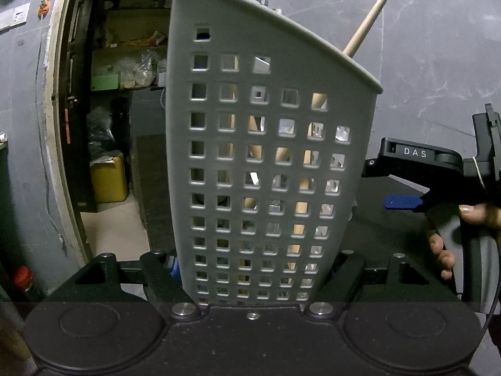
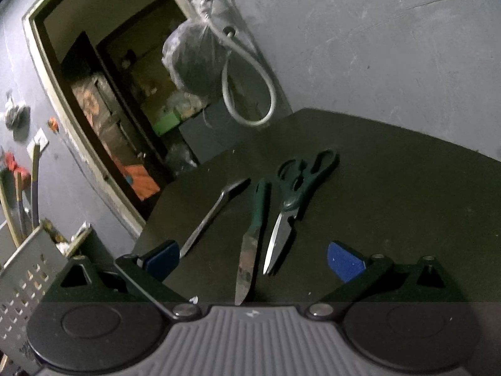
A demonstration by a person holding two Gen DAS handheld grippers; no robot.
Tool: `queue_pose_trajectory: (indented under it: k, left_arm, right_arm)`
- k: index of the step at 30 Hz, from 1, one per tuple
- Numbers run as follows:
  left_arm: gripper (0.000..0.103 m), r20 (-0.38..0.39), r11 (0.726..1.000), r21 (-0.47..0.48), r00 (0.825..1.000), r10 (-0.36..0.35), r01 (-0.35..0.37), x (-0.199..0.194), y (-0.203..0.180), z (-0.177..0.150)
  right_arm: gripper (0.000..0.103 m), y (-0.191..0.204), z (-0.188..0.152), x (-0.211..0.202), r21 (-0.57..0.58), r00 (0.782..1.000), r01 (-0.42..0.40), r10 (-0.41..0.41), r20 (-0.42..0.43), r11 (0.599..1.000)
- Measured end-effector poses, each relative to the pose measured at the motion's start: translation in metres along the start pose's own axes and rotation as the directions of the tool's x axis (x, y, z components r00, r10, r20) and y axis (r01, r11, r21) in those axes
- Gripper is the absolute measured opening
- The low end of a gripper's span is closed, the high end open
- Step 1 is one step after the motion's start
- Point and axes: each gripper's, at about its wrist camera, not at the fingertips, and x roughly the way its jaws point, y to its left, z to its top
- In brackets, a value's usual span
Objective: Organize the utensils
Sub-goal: 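Move the right tool back down toward the knife, scissors and spoon, then lower the open right tool onto the silver spoon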
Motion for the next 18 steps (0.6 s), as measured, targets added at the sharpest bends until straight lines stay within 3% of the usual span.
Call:
queue_pose_trajectory:
  k: [9, 13, 18]
  left_arm:
    - [0.076, 0.006, 1.0, -0.007, 1.0, 0.001, -0.001, 0.0, -0.003, -0.002]
    - [0.076, 0.007, 1.0, -0.006, 1.0, -0.003, 0.003, -0.001, -0.002, -0.003]
    - [0.076, 0.003, 1.0, -0.001, 1.0, -0.005, 0.005, -0.001, -0.002, -0.002]
  right_arm:
    - [0.103, 0.002, 0.007, 0.008, -0.025, 0.998, -0.007, 0.005, -0.067, 1.0]
    - [0.103, 0.01, 0.03, 0.019, -0.074, 0.993, 0.026, -0.034, -0.11, 0.997]
    - [0.103, 0.032, 0.069, 0.047, -0.16, 0.992, 0.066, -0.082, -0.096, 0.985]
